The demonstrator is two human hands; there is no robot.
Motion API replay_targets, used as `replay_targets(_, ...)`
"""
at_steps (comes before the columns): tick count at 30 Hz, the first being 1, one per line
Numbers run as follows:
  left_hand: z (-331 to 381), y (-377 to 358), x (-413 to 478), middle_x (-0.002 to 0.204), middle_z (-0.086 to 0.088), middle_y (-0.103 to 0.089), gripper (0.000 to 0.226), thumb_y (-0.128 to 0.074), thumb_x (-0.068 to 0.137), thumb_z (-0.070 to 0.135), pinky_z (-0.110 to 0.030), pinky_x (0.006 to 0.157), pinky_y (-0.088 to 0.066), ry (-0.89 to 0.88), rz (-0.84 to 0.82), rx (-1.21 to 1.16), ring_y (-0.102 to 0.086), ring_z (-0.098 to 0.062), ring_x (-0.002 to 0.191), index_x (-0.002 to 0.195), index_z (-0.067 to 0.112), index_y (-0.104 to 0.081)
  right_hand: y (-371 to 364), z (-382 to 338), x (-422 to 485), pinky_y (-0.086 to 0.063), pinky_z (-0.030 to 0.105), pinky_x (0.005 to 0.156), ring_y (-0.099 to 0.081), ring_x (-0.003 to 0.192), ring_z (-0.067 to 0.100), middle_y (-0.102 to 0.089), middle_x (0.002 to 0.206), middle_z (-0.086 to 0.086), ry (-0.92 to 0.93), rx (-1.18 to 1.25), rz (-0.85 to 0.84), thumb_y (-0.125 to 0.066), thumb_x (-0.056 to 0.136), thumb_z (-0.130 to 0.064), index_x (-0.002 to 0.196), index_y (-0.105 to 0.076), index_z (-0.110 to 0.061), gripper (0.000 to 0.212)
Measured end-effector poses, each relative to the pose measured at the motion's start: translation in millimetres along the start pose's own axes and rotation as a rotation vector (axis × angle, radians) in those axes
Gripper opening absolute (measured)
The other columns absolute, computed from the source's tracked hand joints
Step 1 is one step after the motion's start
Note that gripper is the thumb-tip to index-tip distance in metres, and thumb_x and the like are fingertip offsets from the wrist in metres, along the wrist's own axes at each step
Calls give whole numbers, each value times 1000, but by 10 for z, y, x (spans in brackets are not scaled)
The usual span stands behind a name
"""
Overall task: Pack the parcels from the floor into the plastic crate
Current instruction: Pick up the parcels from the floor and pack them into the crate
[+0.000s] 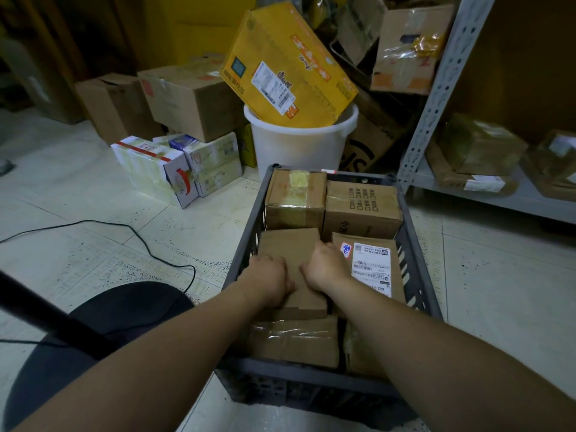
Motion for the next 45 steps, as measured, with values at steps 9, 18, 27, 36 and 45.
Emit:
replay_targets(9, -87, 17, 101, 135, -15, -39, 58, -62, 82, 50, -44, 102, -35, -3, 77, -98, -37, -37, 123, 126, 15, -47, -38, 86, -25, -45, 34, 86, -56, 109, 31, -58, 122, 13, 6, 48, 33, -56, 94, -37, 123, -54, -9, 41)
replay_targets(18, -152, -30, 159, 130, -18, -44, 62, -65, 78, 51, -40, 96, -39, 58, 85, -157, -45, -34, 116, 120, 9, -49, -1, 69, -32, -41, 35, 90, -49, 117, 36, -48, 129, 17, 12, 67, 58, -56, 93, -37, 130, -45, -7, 49)
replay_targets(27, -130, -25, 84, 120, -12, -47, 53, -71, 75, 45, -37, 93, -38, -17, 268, -304, -47, -32, 113, 110, 8, -53, 51, 160, -119, -41, 38, 94, -46, 118, 37, -48, 126, 19, 47, 116, 119, -55, 93, -33, 127, -47, -8, 43)
replay_targets(36, -226, -24, 46, 120, -10, -55, 53, -75, 74, 36, -35, 92, -45, 67, 348, -553, -52, -26, 109, 113, 7, -52, 63, 195, -149, -41, 35, 92, -45, 121, 34, -43, 136, 15, 56, 224, 112, -54, 94, -30, 138, -40, -11, 50)
replay_targets(45, -174, 49, 57, 125, -10, -50, 53, -73, 75, 35, -38, 98, -42, 49, 385, -453, -47, -27, 115, 115, 8, -50, 119, 172, -173, -39, 33, 94, -41, 126, 32, -38, 141, 13, 69, 242, 163, -54, 95, -28, 145, -33, -13, 57)
Point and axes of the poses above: each hand's wrist, its own x-axis towards the middle knuckle, its own y-axis out of the back of the hand, z = x × y, the point moved 7 cm from there along x, towards the middle knuckle
